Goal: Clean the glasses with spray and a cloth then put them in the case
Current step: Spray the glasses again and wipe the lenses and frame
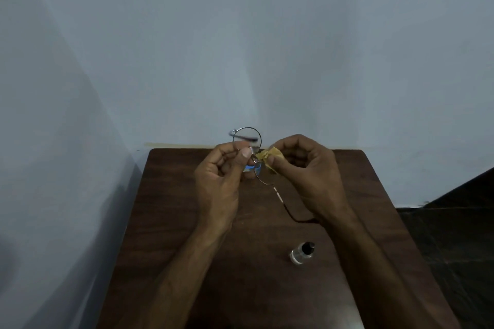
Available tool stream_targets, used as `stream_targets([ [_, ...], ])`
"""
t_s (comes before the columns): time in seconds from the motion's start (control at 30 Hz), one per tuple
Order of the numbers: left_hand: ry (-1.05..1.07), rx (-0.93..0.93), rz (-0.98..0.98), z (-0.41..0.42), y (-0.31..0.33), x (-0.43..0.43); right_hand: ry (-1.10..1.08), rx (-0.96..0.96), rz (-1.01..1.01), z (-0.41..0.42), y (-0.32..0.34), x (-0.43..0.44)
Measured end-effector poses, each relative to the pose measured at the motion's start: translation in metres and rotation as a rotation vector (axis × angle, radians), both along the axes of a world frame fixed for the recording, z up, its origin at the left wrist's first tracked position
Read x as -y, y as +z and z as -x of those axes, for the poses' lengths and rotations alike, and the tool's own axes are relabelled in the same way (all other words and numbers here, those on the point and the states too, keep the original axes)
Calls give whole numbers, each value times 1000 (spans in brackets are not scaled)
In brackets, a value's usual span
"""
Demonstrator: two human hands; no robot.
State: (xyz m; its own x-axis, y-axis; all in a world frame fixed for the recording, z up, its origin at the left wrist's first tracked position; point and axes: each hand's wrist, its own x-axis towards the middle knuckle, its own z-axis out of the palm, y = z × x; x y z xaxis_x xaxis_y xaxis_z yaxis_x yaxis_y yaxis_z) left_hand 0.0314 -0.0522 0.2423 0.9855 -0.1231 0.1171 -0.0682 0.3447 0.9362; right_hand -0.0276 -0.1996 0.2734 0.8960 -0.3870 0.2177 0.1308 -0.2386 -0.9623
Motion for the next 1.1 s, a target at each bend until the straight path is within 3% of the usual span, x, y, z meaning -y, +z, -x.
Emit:
stream_targets([
  [0.4, -109, 15, -100, 0, 8, -6, -39, 243, 101, -2, 0, -3],
  [0.67, -83, 33, -10, 5, 8, 0, 15, 74, 198, 17, 3, 8],
  [0.9, -58, 46, -2, 7, 4, 5, -68, 87, 338, 16, 5, 5],
  [1.1, 12, -4, 65, 1, 4, 4, -65, 82, 215, 25, -9, 9],
])
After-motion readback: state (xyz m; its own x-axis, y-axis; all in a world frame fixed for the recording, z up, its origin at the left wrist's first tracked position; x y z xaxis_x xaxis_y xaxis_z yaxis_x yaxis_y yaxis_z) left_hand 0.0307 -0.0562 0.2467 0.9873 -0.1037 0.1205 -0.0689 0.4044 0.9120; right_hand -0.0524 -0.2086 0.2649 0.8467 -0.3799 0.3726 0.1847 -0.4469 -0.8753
